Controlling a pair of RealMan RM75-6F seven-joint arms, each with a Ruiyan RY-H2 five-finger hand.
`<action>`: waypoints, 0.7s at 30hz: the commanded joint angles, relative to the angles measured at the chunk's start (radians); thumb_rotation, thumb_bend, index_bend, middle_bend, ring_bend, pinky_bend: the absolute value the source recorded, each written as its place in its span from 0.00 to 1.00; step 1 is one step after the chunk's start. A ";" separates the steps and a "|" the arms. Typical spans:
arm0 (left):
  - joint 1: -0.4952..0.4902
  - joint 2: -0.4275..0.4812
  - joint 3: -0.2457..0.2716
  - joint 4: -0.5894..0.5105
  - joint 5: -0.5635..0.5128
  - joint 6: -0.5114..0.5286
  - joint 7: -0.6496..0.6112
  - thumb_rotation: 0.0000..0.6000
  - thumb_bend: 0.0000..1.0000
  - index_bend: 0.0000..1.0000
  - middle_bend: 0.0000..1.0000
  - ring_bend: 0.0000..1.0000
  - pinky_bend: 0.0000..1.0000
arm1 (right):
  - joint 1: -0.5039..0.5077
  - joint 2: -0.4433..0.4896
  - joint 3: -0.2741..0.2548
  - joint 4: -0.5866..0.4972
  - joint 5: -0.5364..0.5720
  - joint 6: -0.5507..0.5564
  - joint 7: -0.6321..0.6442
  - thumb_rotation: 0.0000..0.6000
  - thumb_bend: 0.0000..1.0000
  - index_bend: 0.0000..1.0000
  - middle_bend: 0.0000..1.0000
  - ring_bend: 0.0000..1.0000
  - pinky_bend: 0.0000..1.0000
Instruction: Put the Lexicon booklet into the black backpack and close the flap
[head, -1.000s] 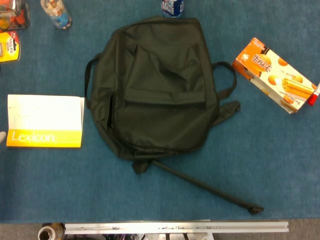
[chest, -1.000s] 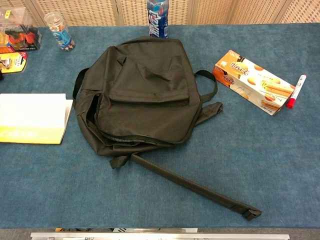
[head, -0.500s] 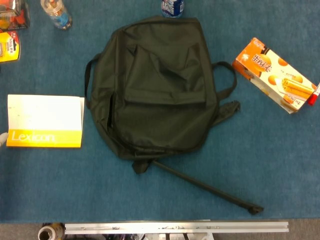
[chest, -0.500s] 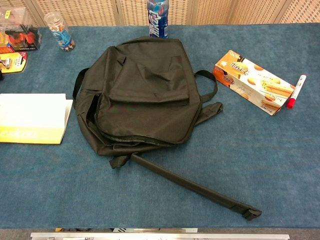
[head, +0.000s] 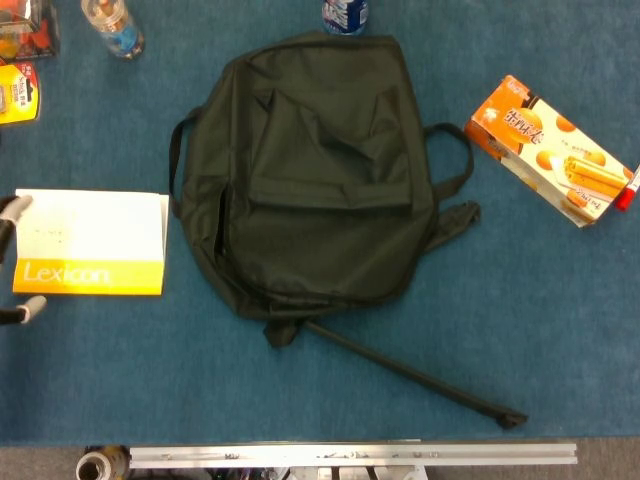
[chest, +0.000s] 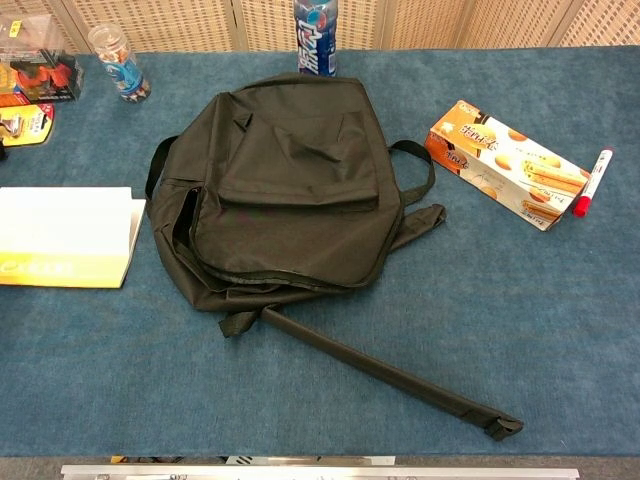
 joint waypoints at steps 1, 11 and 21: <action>-0.010 -0.026 0.016 0.029 0.010 -0.027 0.004 1.00 0.05 0.08 0.14 0.15 0.21 | 0.001 0.001 0.001 -0.001 -0.002 0.001 0.001 1.00 0.00 0.12 0.29 0.11 0.23; -0.064 -0.099 0.020 0.124 -0.002 -0.132 0.000 1.00 0.05 0.08 0.14 0.15 0.21 | 0.000 0.000 -0.002 -0.002 -0.006 0.003 0.003 1.00 0.00 0.12 0.29 0.11 0.23; -0.118 -0.158 0.005 0.193 -0.046 -0.227 0.008 1.00 0.05 0.08 0.14 0.15 0.21 | -0.003 0.001 -0.004 -0.004 -0.008 0.007 0.005 1.00 0.00 0.12 0.29 0.11 0.23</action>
